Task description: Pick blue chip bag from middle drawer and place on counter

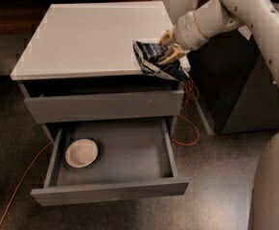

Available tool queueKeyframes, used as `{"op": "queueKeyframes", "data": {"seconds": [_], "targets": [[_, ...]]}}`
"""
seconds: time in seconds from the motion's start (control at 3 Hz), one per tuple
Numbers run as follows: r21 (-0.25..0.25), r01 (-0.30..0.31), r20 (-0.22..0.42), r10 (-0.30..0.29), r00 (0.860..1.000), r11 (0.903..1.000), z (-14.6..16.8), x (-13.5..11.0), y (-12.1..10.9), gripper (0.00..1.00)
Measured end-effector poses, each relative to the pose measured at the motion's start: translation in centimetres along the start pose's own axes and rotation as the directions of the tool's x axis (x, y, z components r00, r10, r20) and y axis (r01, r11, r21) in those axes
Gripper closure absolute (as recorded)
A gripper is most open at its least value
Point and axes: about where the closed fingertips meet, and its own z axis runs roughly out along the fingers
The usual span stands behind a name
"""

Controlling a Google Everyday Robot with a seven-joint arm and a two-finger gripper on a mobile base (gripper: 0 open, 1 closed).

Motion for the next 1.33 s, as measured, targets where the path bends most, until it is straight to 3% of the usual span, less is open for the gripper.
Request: {"op": "queueKeyframes", "data": {"seconds": [0.67,1.0,1.33], "targets": [[-0.01,0.053,0.0,-0.053,0.999,0.9985,-0.9,-1.0,-3.3,1.0],[-0.011,0.059,-0.005,-0.059,0.998,0.9982,0.4,-0.5,-5.0,0.86],[0.004,0.056,-0.018,-0.056,0.998,0.9984,2.2,0.5,-6.9,0.62]]}}
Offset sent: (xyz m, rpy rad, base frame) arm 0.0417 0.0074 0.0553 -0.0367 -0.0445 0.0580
